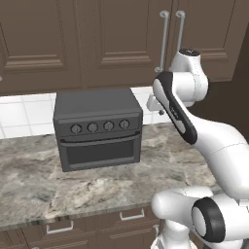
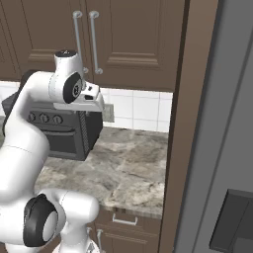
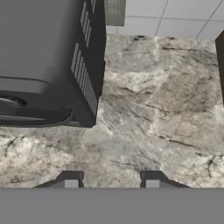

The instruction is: Open the cabinet and move the ladle to the pot. Then close the cabinet.

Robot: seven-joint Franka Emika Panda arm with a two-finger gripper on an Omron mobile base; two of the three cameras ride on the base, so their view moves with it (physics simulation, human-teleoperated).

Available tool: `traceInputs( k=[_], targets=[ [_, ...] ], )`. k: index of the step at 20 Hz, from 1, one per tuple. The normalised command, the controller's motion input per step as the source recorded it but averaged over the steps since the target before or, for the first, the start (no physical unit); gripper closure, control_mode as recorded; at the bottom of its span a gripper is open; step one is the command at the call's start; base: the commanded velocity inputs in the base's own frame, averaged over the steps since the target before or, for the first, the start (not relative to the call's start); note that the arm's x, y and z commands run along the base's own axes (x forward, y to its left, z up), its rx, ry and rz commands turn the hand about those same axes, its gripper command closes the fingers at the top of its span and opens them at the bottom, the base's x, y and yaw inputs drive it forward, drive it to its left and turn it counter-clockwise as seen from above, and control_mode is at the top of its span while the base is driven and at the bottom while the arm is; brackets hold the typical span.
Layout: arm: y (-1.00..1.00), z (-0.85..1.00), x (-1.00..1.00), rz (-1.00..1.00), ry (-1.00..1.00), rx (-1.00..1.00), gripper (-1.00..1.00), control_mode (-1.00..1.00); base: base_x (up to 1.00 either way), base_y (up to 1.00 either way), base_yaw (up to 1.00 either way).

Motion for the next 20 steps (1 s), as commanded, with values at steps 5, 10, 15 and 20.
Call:
traceInputs(
  k=[5, 10, 15, 20],
  targets=[
    [0.0, 0.0, -0.12, 0.0, -0.1, 0.0, -1.0, -1.0, 0.0, 0.0, 0.0],
    [0.0, 0.14, -0.38, 0.0, -0.37, 0.0, -1.0, -1.0, 0.0, 0.0, 0.0],
    [0.0, 0.44, -0.34, 0.0, -0.31, 0.0, -1.0, -1.0, 0.0, 0.0, 0.0],
    [0.0, 0.62, -0.32, 0.0, -0.33, 0.0, -1.0, -1.0, 0.0, 0.0, 0.0]
  ],
)
